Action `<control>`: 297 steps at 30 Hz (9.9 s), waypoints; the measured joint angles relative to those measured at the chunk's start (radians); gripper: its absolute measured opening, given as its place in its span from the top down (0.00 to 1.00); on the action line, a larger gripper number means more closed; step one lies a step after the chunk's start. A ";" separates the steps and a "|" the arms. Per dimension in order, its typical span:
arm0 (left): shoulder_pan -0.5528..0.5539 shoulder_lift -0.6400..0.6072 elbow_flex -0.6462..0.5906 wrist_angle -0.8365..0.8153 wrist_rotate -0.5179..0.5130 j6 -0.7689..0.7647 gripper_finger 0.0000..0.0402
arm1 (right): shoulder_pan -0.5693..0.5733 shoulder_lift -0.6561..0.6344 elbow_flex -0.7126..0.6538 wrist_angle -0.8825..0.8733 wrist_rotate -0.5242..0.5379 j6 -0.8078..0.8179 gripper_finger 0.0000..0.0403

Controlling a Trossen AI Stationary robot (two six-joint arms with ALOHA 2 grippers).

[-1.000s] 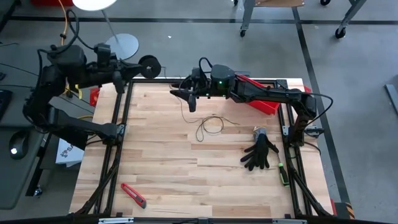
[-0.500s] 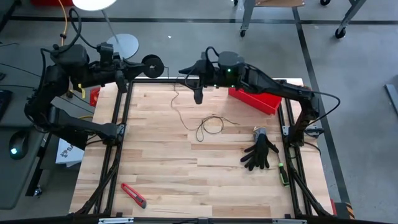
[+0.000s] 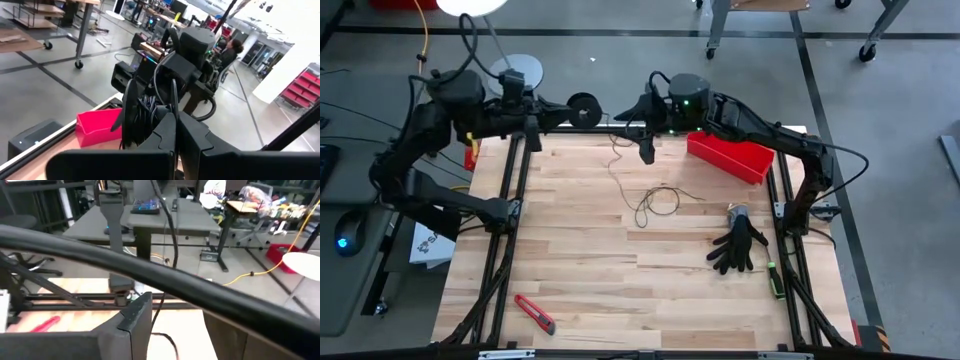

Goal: Coil cords
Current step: Coil the black wire on the spool

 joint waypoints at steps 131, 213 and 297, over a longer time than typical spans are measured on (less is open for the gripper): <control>0.045 0.056 0.005 0.212 0.112 -0.843 1.00 | 0.171 0.256 0.034 0.949 0.026 0.233 1.00; -0.046 0.040 0.005 -0.556 0.247 -0.047 1.00 | -0.190 0.023 0.034 -0.293 -0.150 -0.010 0.69; -0.151 0.029 0.005 -0.131 0.038 0.339 1.00 | 0.072 -0.060 -0.223 -0.133 0.020 0.051 0.69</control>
